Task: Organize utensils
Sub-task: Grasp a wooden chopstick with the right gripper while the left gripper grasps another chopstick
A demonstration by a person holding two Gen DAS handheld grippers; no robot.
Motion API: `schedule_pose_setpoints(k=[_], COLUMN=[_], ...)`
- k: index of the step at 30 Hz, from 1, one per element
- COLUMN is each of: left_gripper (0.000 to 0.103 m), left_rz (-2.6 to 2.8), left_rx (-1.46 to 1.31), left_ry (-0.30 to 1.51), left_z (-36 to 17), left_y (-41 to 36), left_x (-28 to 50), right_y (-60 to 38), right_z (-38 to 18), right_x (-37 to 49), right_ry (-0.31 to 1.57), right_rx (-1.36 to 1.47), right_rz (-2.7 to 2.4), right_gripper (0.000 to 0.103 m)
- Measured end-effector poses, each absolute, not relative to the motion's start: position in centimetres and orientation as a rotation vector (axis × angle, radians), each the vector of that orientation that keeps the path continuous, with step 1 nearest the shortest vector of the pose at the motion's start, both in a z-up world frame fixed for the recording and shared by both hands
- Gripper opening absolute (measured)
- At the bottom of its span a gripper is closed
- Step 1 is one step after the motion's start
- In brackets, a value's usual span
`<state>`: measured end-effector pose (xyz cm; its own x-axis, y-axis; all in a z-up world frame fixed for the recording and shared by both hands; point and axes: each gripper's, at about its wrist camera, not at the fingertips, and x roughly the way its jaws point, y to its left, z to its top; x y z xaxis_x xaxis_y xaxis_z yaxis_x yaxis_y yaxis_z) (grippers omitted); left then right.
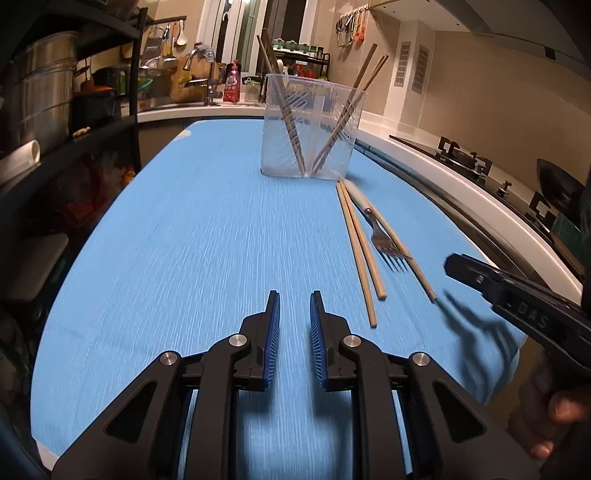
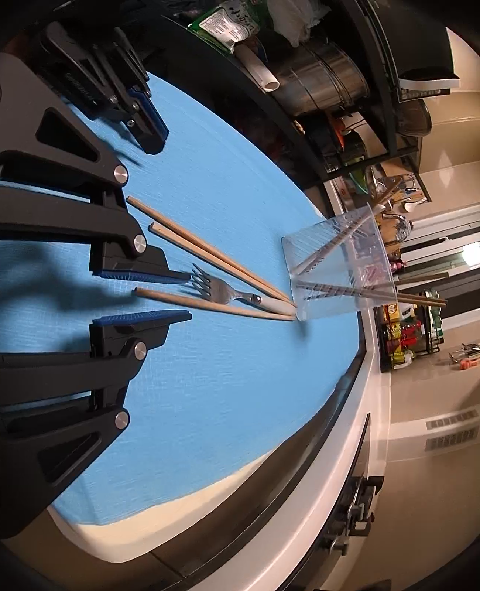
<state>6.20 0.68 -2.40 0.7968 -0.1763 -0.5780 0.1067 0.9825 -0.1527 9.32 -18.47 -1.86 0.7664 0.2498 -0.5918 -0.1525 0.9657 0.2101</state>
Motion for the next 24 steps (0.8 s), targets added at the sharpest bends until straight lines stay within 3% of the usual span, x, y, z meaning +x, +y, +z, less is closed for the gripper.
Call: schedule_pose_setpoints(k=[1,7,11,13,24], left_gripper=[0.017,0.017,0.017,0.018,0.020], left_rz=[-0.157,-0.180,-0.207,-0.218,-0.263], left_rx=[-0.113,-0.107,-0.108,-0.107,-0.037], left_ry=[0.631,0.622,0.629,0.633,0.651], left_z=[-2.4,-2.0,-2.0,-2.1,-3.2], left_y=[0.8,0.3,-0.6,-1.0,-4.5], left_x=[6.2,6.6,6.8,7.0,7.1], right_y=[-18.2,-17.4,-18.3,-18.9,-21.4], right_z=[-2.1,-3.5,-3.6,-3.6,-3.6], right_x=[9.7,10.5,10.6,10.6,8.8], right_ry=[0.674,0.724,0.732,0.735,0.719], right_rx=[0.145,0.093,0.103,0.106,0.114], right_rz=[0.224,0.194,0.158,0.144,0.085], right_gripper=[0.026,0.026,0.015,0.005,0.005])
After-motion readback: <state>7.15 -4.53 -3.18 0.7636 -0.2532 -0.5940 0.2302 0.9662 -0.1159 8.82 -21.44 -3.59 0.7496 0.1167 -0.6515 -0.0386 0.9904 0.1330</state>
